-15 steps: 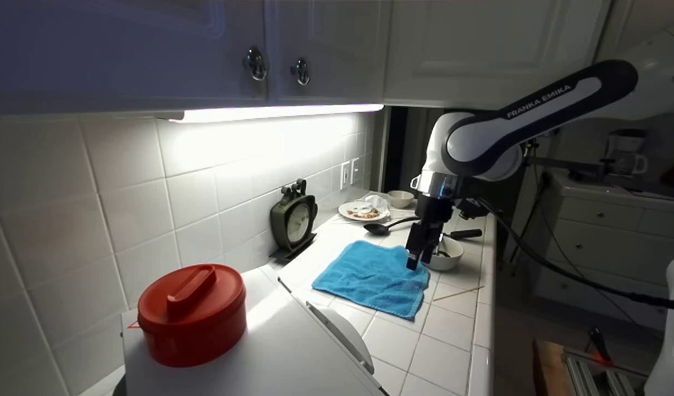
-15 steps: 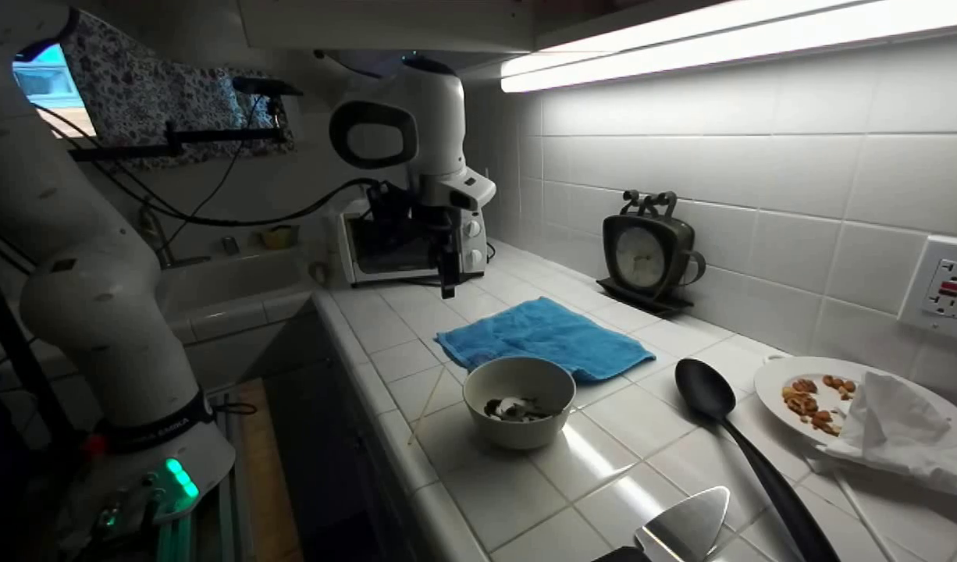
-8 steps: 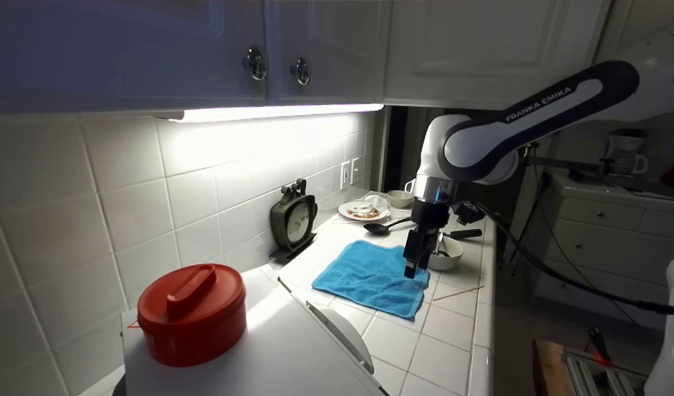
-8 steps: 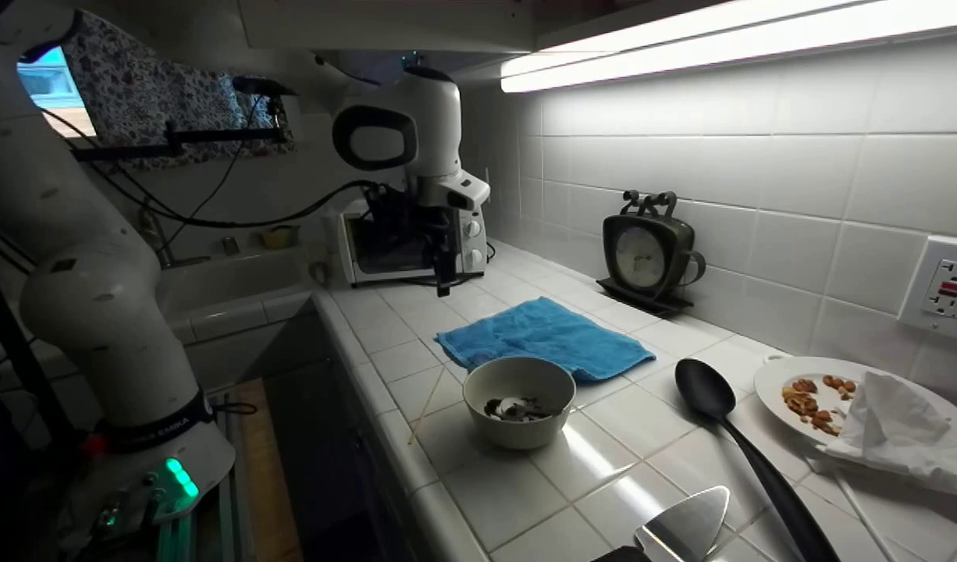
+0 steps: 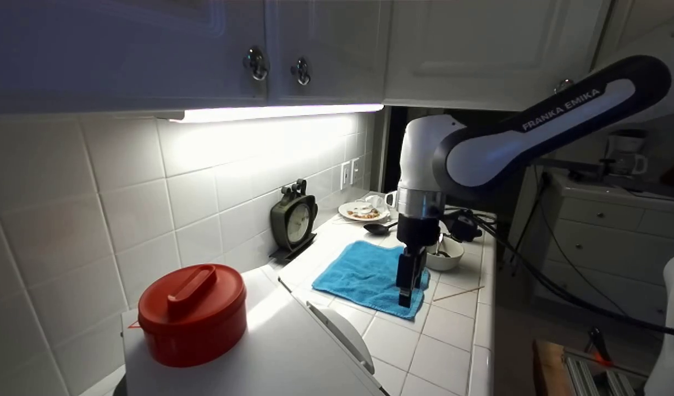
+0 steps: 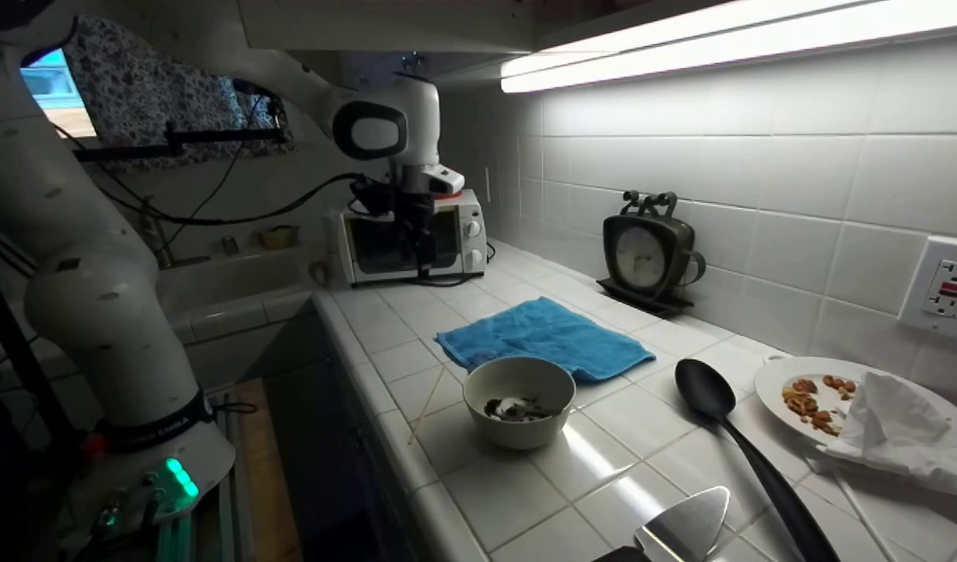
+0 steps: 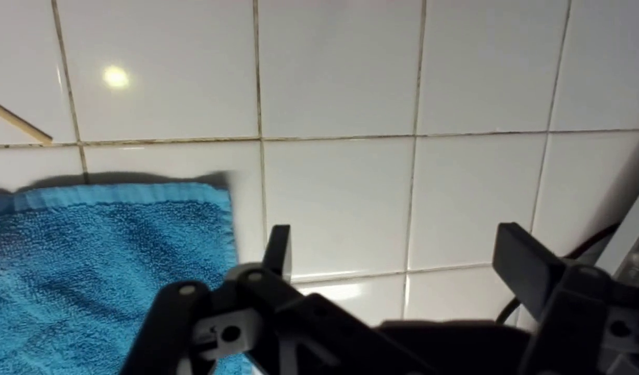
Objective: Close the open upper cabinet door.
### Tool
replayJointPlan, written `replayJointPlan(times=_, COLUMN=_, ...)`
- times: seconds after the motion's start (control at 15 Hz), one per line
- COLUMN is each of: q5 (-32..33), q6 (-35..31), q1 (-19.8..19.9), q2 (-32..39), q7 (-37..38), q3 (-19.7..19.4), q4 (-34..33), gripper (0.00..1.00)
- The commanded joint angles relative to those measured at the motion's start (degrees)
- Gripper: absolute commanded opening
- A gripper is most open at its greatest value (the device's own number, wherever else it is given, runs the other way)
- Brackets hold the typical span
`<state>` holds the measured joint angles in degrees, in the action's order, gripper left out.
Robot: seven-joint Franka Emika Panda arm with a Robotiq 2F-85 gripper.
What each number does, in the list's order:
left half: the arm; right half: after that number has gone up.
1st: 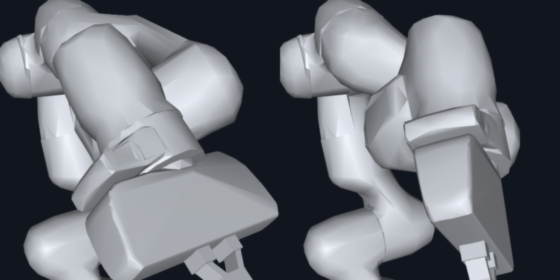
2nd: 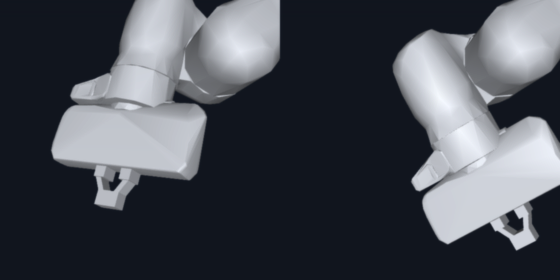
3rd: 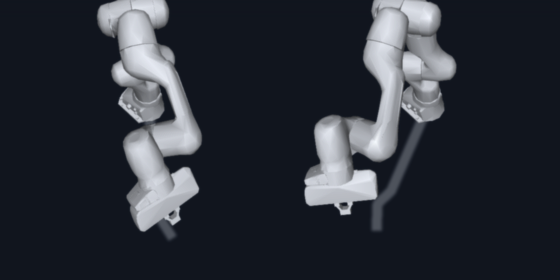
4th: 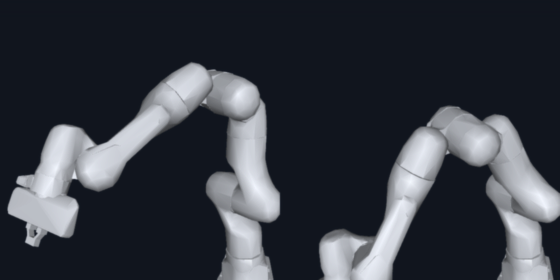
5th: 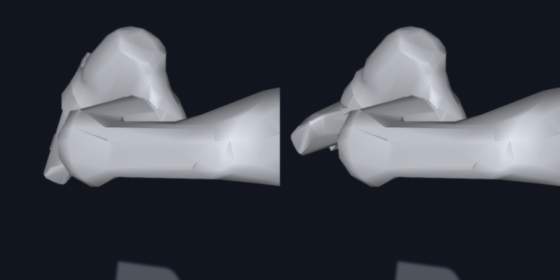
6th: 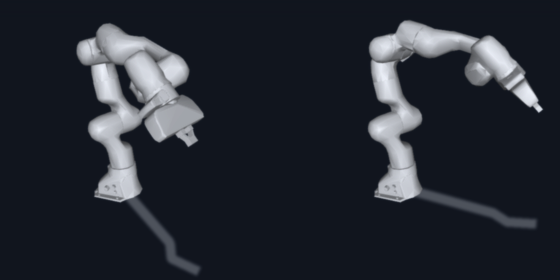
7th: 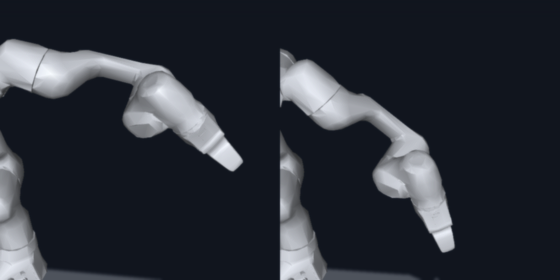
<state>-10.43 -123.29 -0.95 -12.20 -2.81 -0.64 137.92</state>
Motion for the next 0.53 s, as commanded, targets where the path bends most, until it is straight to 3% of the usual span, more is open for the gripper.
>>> replayJointPlan(times=0.0, q5=6.65, q6=5.26, q1=-0.23, q2=-6.22, q7=10.30, q3=3.90, q4=-1.73, gripper=1.00)
replayJointPlan(times=0.47, q5=19.61, q6=16.81, q1=0.77, q2=-16.91, q7=24.73, q3=11.49, q4=-8.33, gripper=1.00)
